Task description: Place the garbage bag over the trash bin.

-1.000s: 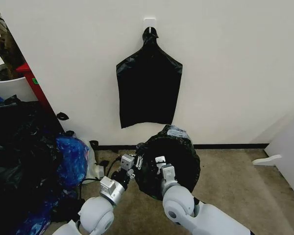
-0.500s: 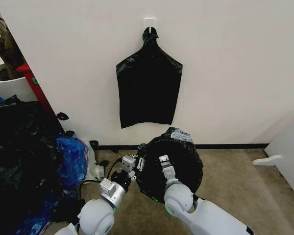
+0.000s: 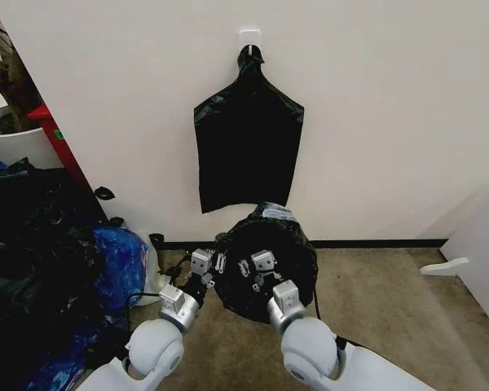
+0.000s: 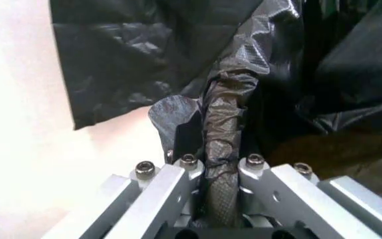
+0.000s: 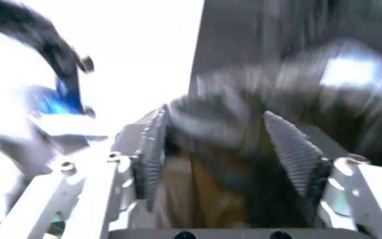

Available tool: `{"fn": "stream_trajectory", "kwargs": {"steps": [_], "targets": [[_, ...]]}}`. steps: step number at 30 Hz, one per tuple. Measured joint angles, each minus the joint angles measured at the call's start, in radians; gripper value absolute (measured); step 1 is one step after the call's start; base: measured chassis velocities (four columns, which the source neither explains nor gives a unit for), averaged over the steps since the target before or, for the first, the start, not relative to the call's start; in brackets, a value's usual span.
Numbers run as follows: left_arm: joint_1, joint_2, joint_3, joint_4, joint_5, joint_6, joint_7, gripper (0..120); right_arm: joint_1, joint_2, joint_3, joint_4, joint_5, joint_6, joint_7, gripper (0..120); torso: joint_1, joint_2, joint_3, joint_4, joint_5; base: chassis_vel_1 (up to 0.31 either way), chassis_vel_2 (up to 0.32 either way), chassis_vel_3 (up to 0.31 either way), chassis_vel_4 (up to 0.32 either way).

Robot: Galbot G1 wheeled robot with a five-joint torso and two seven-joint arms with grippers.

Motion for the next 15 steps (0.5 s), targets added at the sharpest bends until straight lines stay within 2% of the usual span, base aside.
{"fn": "stream_trajectory", "kwargs": {"steps": [1,2,4,5,6,8,10,11,13,15], "targets": [[-0.002,0.000,-0.001,0.003,0.000,-0.002,0.001,3,-0.005,-0.004,0.004,0.002,-0.012,0.017,-0.009,58,0.000,0.000,0.000,0.0000,0.0000,0.000,0.000,0.000,0.000],[-0.012,0.003,-0.004,0.021,-0.004,-0.012,0.008,3,-0.020,-0.018,0.021,0.007,-0.053,0.075,-0.040,68,0.000,0.000,0.000,-0.0002,0.0000,0.000,0.000,0.000,0.000],[-0.034,0.014,-0.010,0.053,-0.013,-0.032,0.026,3,-0.049,-0.045,0.060,0.007,-0.129,0.191,-0.102,77,0.000,0.000,0.000,-0.0001,0.0000,0.000,0.000,0.000,0.000],[-0.060,0.028,-0.019,0.099,-0.022,-0.076,0.061,3,-0.072,-0.080,0.110,-0.002,-0.193,0.318,-0.174,82,0.000,0.000,0.000,-0.0003,0.0000,0.000,0.000,0.000,0.000],[-0.060,0.028,-0.019,0.099,-0.022,-0.076,0.061,3,-0.072,-0.080,0.110,-0.002,-0.193,0.318,-0.174,82,0.000,0.000,0.000,-0.0003,0.0000,0.000,0.000,0.000,0.000],[-0.107,0.054,-0.030,0.195,-0.034,-0.205,0.142,3,-0.081,-0.124,0.174,-0.007,-0.182,0.430,-0.218,90,0.000,0.000,0.000,0.0000,0.0000,0.000,0.000,0.000,0.000],[-0.135,0.068,-0.032,0.244,-0.034,-0.284,0.195,3,-0.079,-0.142,0.206,-0.014,-0.135,0.467,-0.229,97,0.000,0.000,0.000,0.0000,-0.0001,0.000,0.000,0.000,0.000],[-0.165,0.081,-0.036,0.298,-0.023,-0.370,0.260,3,-0.070,-0.155,0.238,-0.035,-0.096,0.505,-0.255,99,0.000,0.000,0.000,-0.0002,-0.0001,0.000,0.000,0.000,0.000],[-0.168,0.083,-0.036,0.304,-0.020,-0.379,0.269,3,-0.068,-0.157,0.243,-0.040,-0.091,0.513,-0.263,99,0.000,0.000,0.000,-0.0001,0.0000,0.000,0.000,0.000,0.000],[-0.193,0.095,-0.040,0.349,0.007,-0.458,0.351,3,-0.053,-0.167,0.291,-0.094,-0.031,0.594,-0.367,100,0.000,0.000,0.000,0.0000,0.0002,0.000,0.000,0.000,0.000]]}}
